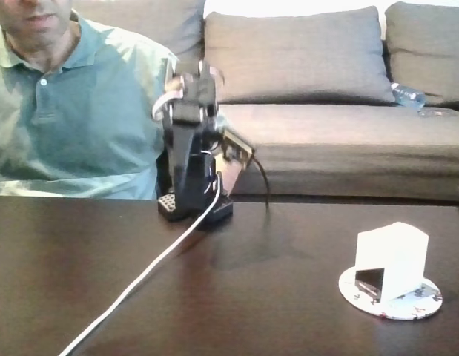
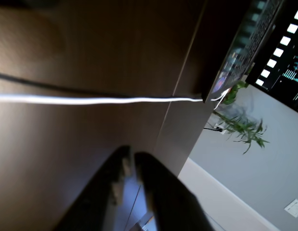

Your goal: Grasp a servo box and put it on the zirlivani.

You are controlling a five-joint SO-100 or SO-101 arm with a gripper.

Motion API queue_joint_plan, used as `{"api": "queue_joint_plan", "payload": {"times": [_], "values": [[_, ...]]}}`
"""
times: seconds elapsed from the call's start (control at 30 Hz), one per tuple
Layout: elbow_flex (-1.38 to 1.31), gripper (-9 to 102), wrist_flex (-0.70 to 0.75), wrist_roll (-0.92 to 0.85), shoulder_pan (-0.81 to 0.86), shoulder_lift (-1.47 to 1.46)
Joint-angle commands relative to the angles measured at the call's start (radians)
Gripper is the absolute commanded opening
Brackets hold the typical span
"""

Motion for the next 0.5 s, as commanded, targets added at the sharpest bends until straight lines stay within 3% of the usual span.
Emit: {"api": "queue_joint_plan", "payload": {"times": [0.0, 0.47], "values": [[0.123, 1, -0.032, 0.002, -0.003, 0.074], [0.247, 0, -0.043, 0.029, 0.015, 0.046]]}}
